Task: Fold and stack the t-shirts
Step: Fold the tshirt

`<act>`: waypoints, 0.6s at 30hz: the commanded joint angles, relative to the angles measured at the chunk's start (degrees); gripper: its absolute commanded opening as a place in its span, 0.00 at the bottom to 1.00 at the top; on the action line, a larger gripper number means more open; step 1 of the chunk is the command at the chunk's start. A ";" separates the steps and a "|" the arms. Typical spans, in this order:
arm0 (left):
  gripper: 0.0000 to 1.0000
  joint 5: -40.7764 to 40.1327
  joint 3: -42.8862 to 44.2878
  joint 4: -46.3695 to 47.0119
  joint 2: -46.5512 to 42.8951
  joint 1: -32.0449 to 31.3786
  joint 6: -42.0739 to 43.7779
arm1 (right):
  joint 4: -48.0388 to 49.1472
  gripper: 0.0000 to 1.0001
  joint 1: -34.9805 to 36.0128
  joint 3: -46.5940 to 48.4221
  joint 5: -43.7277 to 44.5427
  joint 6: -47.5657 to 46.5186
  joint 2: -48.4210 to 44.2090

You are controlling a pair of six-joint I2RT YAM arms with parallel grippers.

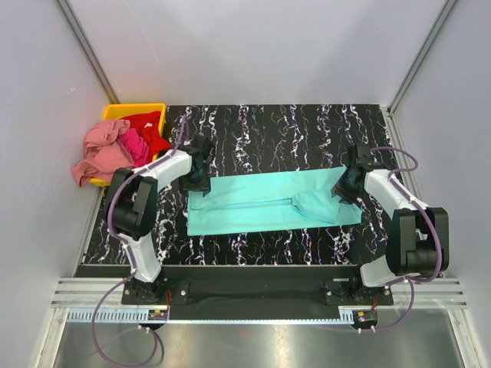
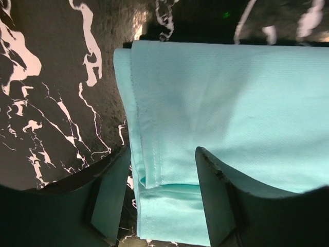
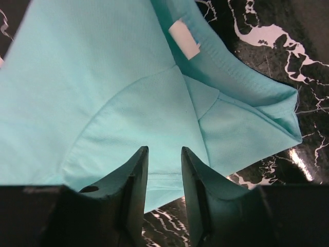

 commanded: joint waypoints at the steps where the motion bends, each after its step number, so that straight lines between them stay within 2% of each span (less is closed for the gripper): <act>1: 0.59 0.94 2.77 2.68 -5.14 -0.84 0.58 | -3.65 0.40 -0.28 4.81 4.62 10.44 1.87; 5: 0.59 7.97 -1.09 9.71 -5.49 -1.81 0.93 | -3.65 0.46 -0.89 6.84 7.52 19.75 6.10; 8: 0.59 11.06 -2.68 11.75 -2.07 -1.81 0.14 | -3.74 0.52 -1.07 8.33 9.62 23.71 9.09; 10: 0.59 10.11 -2.50 11.22 1.18 -1.81 -0.73 | -3.04 0.57 -1.25 8.60 11.12 25.04 11.10; 13: 0.60 6.43 -3.03 9.30 3.29 -1.37 -2.23 | -1.54 0.58 -2.13 8.69 11.65 25.49 14.44; 15: 0.62 3.87 -3.21 7.98 3.82 -0.67 -3.80 | -0.84 0.58 -5.28 8.60 12.44 25.14 16.21; 18: 0.66 5.26 -5.22 9.20 2.78 0.12 -6.09 | 0.74 0.57 -7.57 7.73 12.96 23.65 19.46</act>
